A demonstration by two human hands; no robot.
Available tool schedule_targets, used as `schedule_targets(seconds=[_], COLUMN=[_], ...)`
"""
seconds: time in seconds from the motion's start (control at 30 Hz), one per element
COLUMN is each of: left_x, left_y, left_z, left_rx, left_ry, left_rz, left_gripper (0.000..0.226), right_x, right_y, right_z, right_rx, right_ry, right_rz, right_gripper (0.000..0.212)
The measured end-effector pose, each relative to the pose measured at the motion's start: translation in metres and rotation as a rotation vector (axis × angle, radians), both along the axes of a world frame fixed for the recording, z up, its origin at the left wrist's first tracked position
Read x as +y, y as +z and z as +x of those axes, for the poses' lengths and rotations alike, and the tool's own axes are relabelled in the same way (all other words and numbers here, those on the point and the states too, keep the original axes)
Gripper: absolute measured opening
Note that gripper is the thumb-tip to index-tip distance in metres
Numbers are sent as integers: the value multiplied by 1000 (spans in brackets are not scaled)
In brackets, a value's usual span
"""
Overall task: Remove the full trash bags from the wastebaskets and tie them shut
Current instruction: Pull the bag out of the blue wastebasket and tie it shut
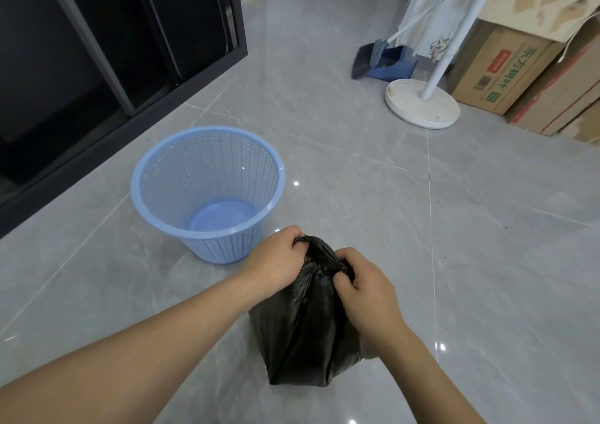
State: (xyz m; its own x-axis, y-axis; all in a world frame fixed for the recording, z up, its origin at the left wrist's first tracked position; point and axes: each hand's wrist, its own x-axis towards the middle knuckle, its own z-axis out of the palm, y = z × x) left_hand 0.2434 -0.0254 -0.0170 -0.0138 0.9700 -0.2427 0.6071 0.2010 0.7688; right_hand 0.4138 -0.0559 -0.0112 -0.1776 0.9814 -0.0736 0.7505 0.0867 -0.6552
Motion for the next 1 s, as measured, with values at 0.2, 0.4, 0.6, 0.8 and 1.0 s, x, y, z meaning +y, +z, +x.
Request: schedule_targets(seconds=[0.2, 0.4, 0.6, 0.8, 1.0], left_x=[8, 9, 9, -17, -31], left_y=[1, 2, 10, 11, -8], left_z=[2, 13, 15, -1, 5], left_rx=[-187, -350, -349, -211, 69], left_ry=[79, 121, 112, -141, -284], left_rz=[14, -110, -205, -212, -8], left_gripper=[19, 19, 12, 44, 24], right_x=[-5, -5, -4, 6, 17], right_y=[1, 6, 10, 17, 35], right_z=[4, 4, 7, 16, 19], right_rx=[147, -64, -175, 14, 202], right_ry=[92, 150, 96, 11, 52], right_rz=[-31, 153, 229, -31, -398], right_gripper=[51, 47, 19, 2, 11])
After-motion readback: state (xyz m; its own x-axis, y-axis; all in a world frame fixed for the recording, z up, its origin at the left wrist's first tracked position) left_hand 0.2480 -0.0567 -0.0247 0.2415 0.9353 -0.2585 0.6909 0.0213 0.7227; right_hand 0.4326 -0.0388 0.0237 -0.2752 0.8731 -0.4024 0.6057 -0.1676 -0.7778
